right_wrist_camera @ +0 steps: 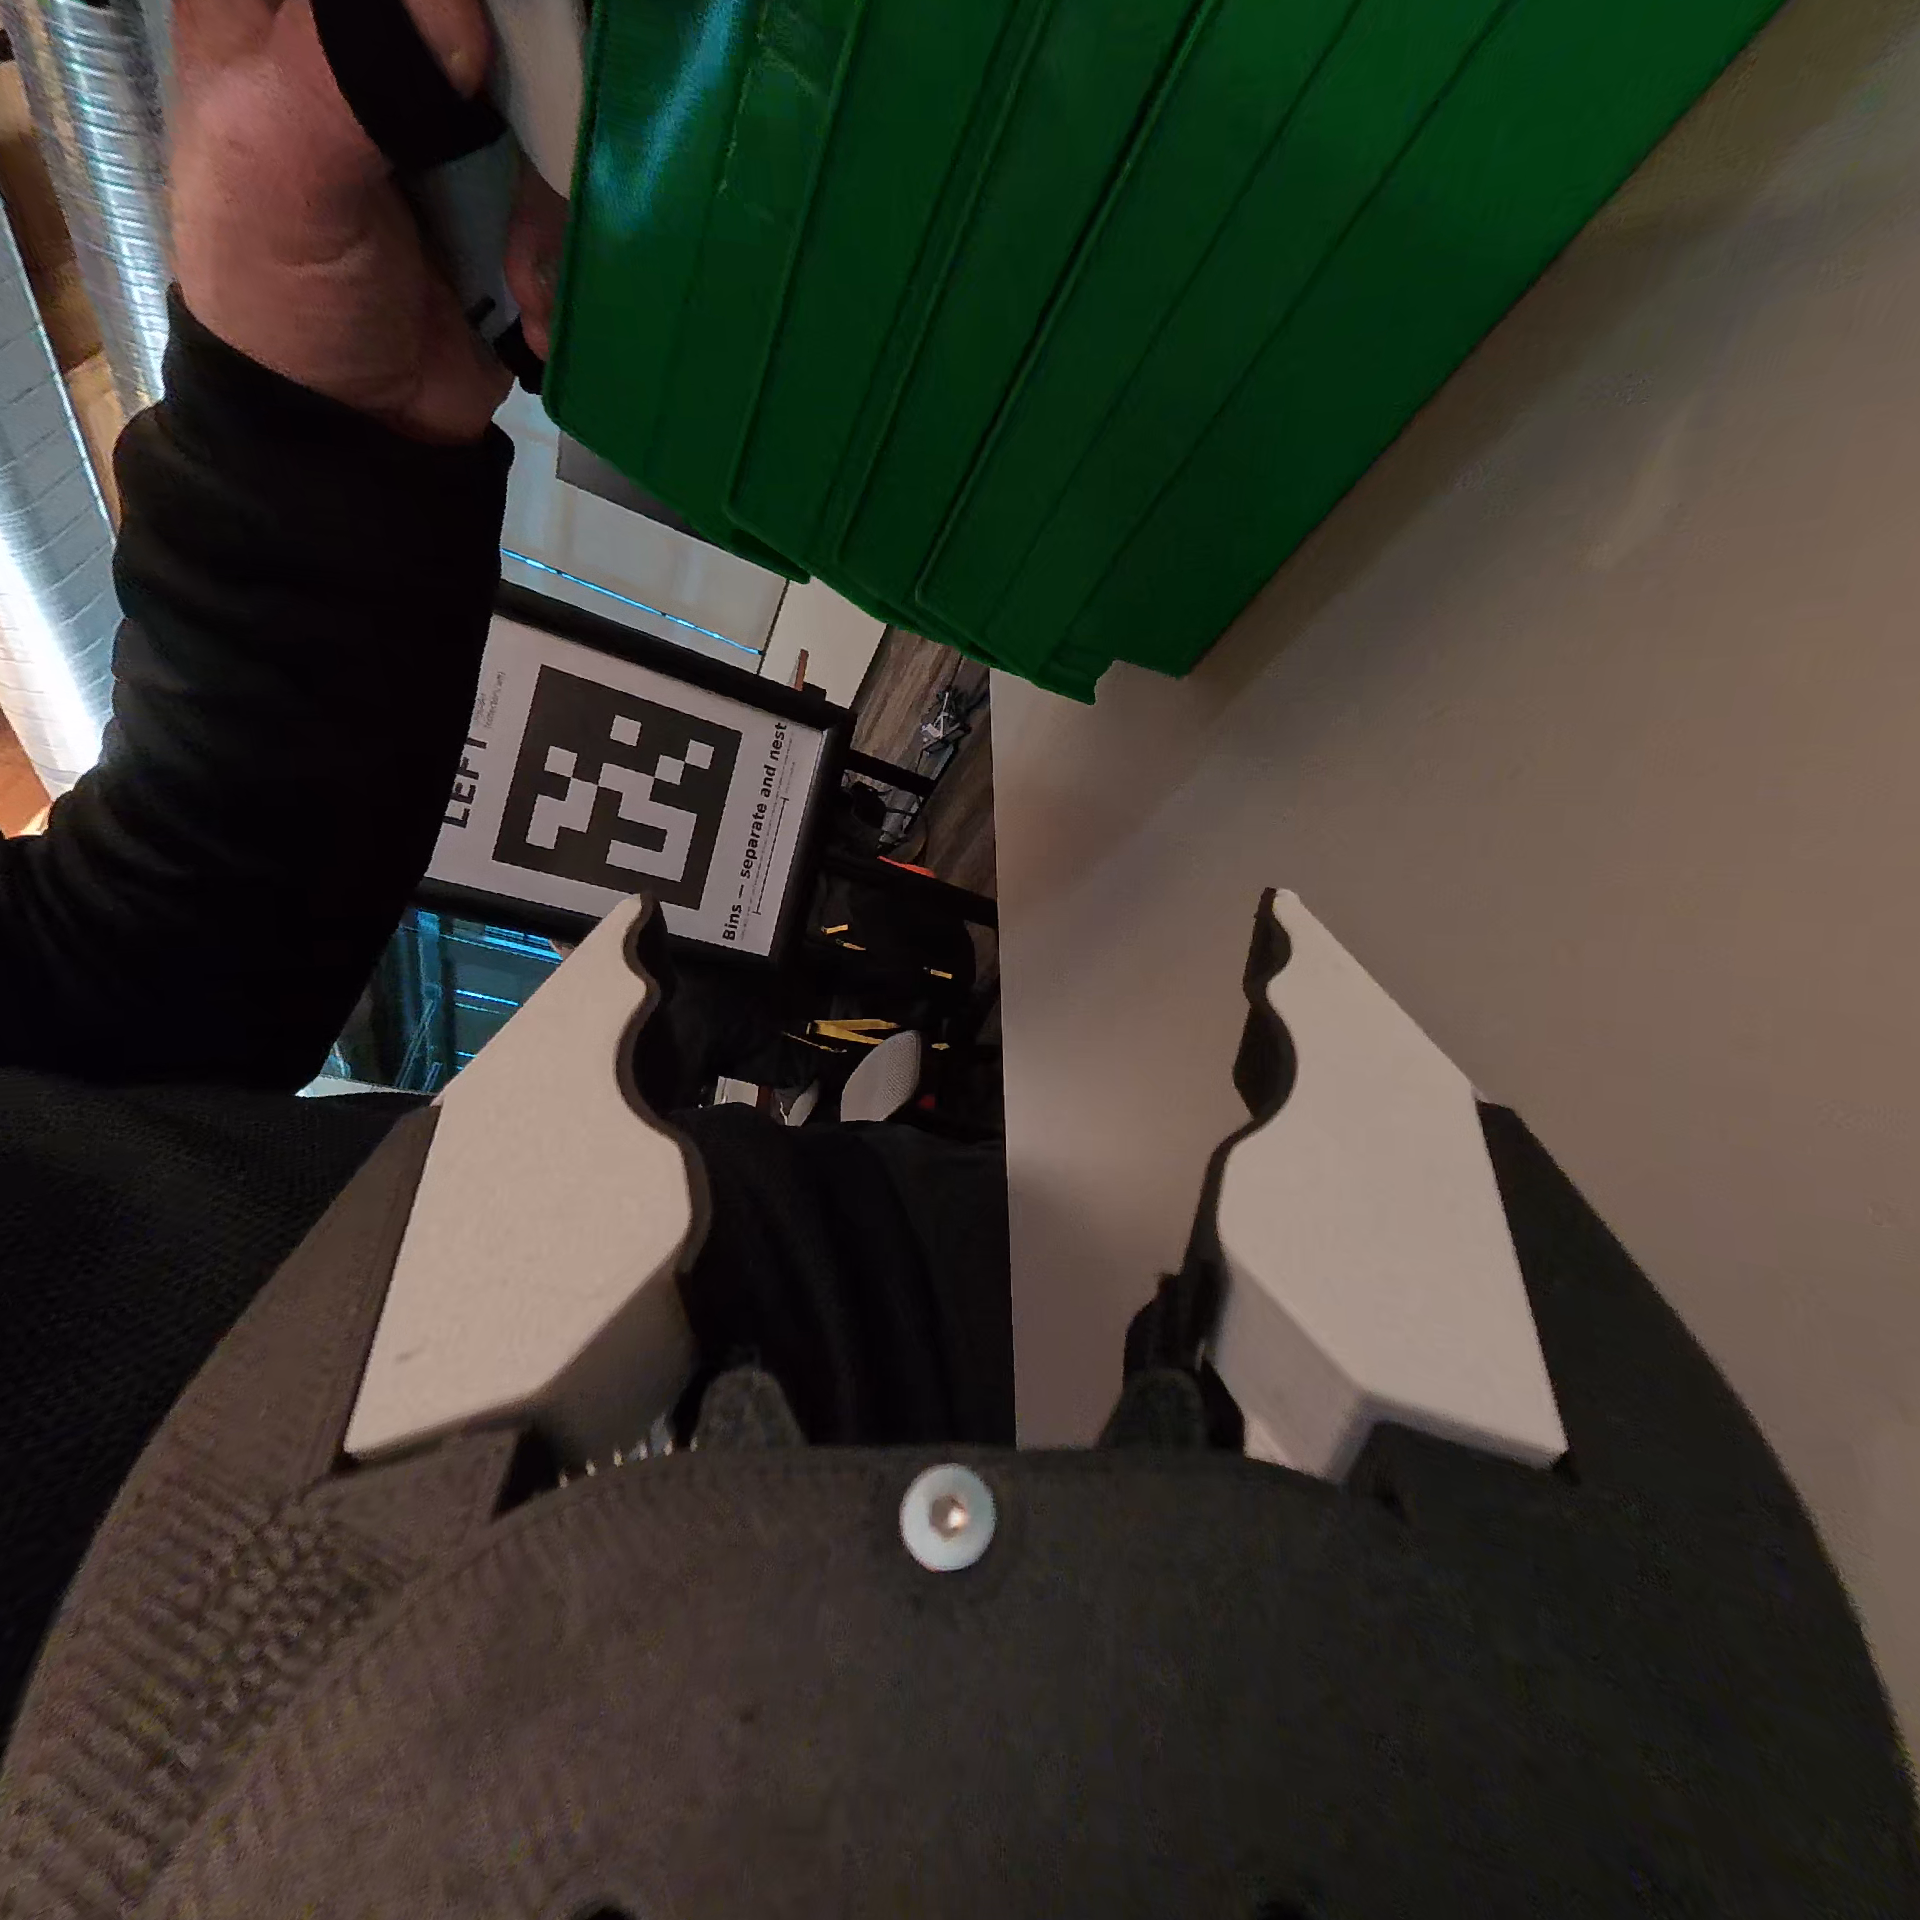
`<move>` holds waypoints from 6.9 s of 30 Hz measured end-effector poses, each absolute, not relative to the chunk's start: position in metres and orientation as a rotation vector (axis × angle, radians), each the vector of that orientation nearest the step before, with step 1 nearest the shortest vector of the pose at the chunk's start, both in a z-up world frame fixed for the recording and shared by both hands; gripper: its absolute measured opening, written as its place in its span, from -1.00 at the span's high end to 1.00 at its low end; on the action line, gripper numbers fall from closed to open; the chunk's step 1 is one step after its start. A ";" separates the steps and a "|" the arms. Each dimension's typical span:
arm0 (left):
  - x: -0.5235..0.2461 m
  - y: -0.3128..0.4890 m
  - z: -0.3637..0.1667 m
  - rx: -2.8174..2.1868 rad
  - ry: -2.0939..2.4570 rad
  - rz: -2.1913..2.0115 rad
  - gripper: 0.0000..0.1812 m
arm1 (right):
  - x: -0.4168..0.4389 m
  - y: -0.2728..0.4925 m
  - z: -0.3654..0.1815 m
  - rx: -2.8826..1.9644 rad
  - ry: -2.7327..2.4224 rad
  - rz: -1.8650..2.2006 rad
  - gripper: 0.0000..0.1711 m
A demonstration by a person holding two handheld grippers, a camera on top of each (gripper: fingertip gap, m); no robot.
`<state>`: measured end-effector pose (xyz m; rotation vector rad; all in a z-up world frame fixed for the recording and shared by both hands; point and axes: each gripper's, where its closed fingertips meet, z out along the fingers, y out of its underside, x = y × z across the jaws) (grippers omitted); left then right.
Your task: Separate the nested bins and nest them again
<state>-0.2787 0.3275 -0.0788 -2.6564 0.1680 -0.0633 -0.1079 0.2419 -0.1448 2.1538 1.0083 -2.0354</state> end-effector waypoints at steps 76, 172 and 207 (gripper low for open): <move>-0.289 0.324 -0.116 -2.770 -0.065 -0.036 -0.14 | -0.015 0.275 -0.185 2.373 0.768 -2.014 -0.10; -0.298 0.344 -0.128 -2.756 -0.059 0.063 -0.06 | 0.096 0.319 -0.195 2.520 0.567 -2.069 0.00; -0.305 0.344 -0.114 -2.561 0.038 0.196 -0.01 | 0.092 0.321 -0.190 2.566 0.595 -2.038 0.00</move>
